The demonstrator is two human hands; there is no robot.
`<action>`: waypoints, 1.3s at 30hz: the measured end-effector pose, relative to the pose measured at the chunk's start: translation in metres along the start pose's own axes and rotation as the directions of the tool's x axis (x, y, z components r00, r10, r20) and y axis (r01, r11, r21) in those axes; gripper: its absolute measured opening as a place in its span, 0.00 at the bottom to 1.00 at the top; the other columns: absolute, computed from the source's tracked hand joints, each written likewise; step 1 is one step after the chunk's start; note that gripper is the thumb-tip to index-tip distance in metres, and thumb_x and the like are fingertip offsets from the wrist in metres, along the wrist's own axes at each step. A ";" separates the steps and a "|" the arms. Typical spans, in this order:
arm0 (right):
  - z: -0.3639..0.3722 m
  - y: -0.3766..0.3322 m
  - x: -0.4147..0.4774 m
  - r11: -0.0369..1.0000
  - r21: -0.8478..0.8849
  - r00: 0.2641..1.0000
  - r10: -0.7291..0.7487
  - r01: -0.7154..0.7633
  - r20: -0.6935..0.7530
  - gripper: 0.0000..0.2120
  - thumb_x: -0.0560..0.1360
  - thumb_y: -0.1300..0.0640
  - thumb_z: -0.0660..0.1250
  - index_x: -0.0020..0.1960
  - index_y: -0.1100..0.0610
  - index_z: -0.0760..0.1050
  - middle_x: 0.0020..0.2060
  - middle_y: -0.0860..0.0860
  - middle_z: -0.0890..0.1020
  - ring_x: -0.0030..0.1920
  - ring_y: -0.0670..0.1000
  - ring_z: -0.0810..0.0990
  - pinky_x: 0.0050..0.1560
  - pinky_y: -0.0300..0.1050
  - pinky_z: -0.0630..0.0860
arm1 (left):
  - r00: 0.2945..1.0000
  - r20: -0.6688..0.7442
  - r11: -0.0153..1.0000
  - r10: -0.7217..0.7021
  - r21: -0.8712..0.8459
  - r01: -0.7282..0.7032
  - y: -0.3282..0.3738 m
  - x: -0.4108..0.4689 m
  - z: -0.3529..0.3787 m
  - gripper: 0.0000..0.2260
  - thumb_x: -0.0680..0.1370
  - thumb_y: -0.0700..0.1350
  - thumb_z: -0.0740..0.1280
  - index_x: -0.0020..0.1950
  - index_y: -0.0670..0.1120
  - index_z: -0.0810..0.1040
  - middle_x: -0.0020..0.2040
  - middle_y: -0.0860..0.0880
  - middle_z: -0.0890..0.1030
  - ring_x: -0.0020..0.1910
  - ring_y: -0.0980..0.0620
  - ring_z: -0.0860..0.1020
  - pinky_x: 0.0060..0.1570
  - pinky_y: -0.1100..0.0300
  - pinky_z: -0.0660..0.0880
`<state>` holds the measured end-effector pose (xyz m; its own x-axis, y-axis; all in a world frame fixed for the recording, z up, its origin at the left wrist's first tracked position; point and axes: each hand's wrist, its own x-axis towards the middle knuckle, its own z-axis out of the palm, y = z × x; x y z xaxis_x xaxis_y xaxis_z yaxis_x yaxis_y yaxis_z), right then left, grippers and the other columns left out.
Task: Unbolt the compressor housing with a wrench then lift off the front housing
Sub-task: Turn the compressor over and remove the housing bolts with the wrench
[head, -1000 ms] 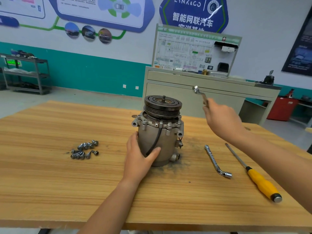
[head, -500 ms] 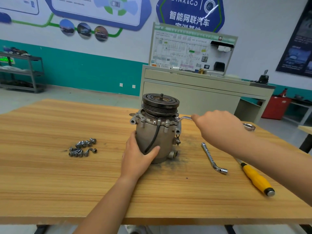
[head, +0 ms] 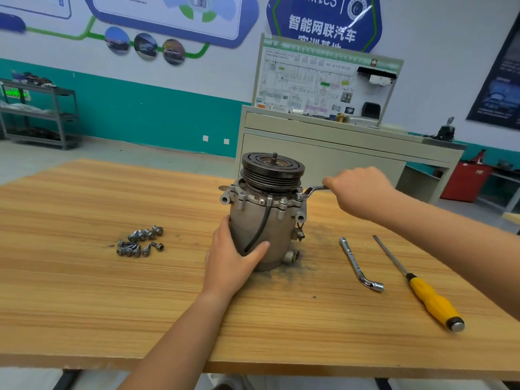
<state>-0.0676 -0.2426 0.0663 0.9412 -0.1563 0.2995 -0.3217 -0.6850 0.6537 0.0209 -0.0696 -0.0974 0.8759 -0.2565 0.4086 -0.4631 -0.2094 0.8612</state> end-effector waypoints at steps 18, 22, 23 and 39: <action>-0.001 0.010 -0.057 0.772 0.601 0.942 0.323 -0.207 -0.091 0.11 0.80 0.55 0.53 0.54 0.57 0.73 0.30 0.50 0.73 0.30 0.52 0.72 0.28 0.43 0.63 | 1.000 0.017 1.000 0.004 -0.024 -0.003 0.000 0.001 -0.002 0.41 0.67 0.55 0.74 0.74 0.47 0.59 0.70 0.48 0.66 0.68 0.51 0.65 0.67 0.52 0.65; -0.005 0.000 -0.060 0.874 0.425 0.971 0.228 -0.235 0.070 0.09 0.79 0.57 0.53 0.50 0.55 0.72 0.32 0.50 0.72 0.35 0.52 0.74 0.31 0.44 0.69 | 1.000 0.016 1.000 0.003 -0.020 -0.002 0.000 0.001 -0.002 0.41 0.67 0.55 0.74 0.74 0.47 0.59 0.70 0.48 0.67 0.68 0.51 0.66 0.66 0.52 0.65; -0.006 -0.004 -0.058 0.880 0.414 0.972 0.224 -0.232 0.068 0.09 0.78 0.58 0.53 0.51 0.55 0.72 0.33 0.50 0.71 0.36 0.52 0.74 0.32 0.44 0.70 | 1.000 0.016 1.000 0.002 -0.021 -0.001 0.001 0.001 -0.002 0.41 0.67 0.55 0.74 0.74 0.47 0.60 0.70 0.48 0.67 0.68 0.51 0.66 0.66 0.52 0.65; -0.030 -0.012 -0.041 0.995 0.021 0.990 -0.104 0.102 0.095 0.08 0.80 0.56 0.50 0.44 0.57 0.62 0.27 0.48 0.66 0.25 0.46 0.64 0.24 0.39 0.62 | 1.000 0.018 1.000 0.007 -0.031 -0.006 -0.003 0.002 -0.002 0.41 0.67 0.55 0.74 0.74 0.47 0.59 0.70 0.49 0.66 0.68 0.52 0.65 0.65 0.57 0.64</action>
<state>-0.1055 -0.2063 0.0671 0.9750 -0.1511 0.1627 -0.2215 -0.7123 0.6660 0.0241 -0.0676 -0.0981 0.8703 -0.2750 0.4087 -0.4639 -0.1785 0.8677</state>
